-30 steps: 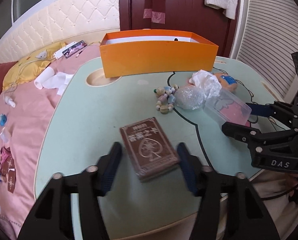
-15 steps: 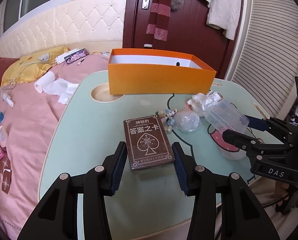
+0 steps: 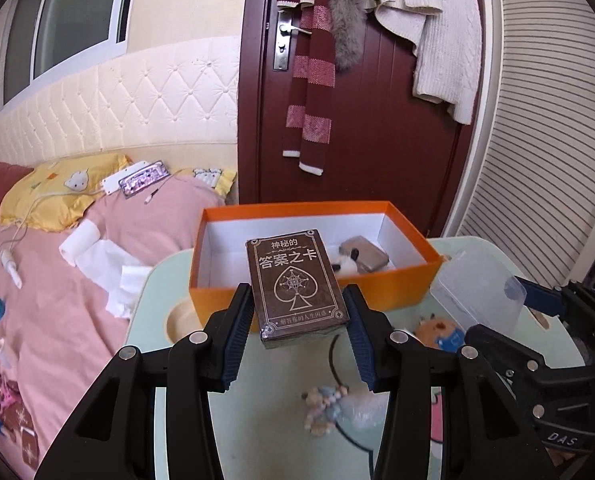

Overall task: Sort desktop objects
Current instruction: 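Carry the card box into the orange box with the left tool while the right tool carries the clear container, then open the right tool to release the clear container in the orange box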

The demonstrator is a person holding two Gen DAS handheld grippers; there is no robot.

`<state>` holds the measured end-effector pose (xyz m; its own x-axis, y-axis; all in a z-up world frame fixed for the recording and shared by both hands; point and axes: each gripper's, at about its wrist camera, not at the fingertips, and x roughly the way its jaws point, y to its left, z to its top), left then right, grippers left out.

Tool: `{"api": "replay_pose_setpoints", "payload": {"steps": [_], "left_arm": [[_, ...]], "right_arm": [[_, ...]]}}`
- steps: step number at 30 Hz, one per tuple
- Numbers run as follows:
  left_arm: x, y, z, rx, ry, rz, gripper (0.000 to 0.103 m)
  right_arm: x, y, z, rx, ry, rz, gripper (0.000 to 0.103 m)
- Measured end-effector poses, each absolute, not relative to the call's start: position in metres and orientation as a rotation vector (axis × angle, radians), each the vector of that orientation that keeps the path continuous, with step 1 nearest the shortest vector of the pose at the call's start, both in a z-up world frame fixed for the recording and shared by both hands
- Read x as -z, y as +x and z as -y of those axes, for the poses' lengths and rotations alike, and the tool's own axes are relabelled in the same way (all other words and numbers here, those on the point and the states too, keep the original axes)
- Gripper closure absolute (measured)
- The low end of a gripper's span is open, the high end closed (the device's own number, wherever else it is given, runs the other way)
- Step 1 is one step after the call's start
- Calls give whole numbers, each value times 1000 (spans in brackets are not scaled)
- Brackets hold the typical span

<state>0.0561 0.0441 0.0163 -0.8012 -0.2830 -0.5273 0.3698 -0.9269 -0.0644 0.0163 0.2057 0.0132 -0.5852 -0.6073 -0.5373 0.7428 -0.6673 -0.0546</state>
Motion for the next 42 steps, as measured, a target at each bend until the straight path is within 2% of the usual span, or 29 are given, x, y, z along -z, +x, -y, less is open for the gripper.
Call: {"api": "replay_pose_setpoints", "payload": {"steps": [10, 23, 33, 34, 36, 37, 42], "left_arm": [[-7, 1, -8, 2614, 837, -326, 56], [20, -25, -2, 2557, 972, -323, 56], [23, -25, 7, 2547, 983, -379, 55], [23, -25, 7, 2545, 981, -379, 54], [21, -22, 7, 2522, 961, -364, 42], [20, -21, 8, 2520, 946, -356, 32], [18, -13, 8, 2516, 916, -340, 30]], "right_arm": [[-41, -47, -180, 2319, 616, -309, 37], [3, -97, -152, 2294, 854, -278, 37], [1, -100, -141, 2273, 867, -304, 37], [2, -100, -140, 2272, 872, -303, 37], [0, -99, -141, 2272, 870, -291, 37], [-1, -98, -141, 2265, 868, -280, 36], [-7, -90, -142, 2250, 855, -260, 36]]}}
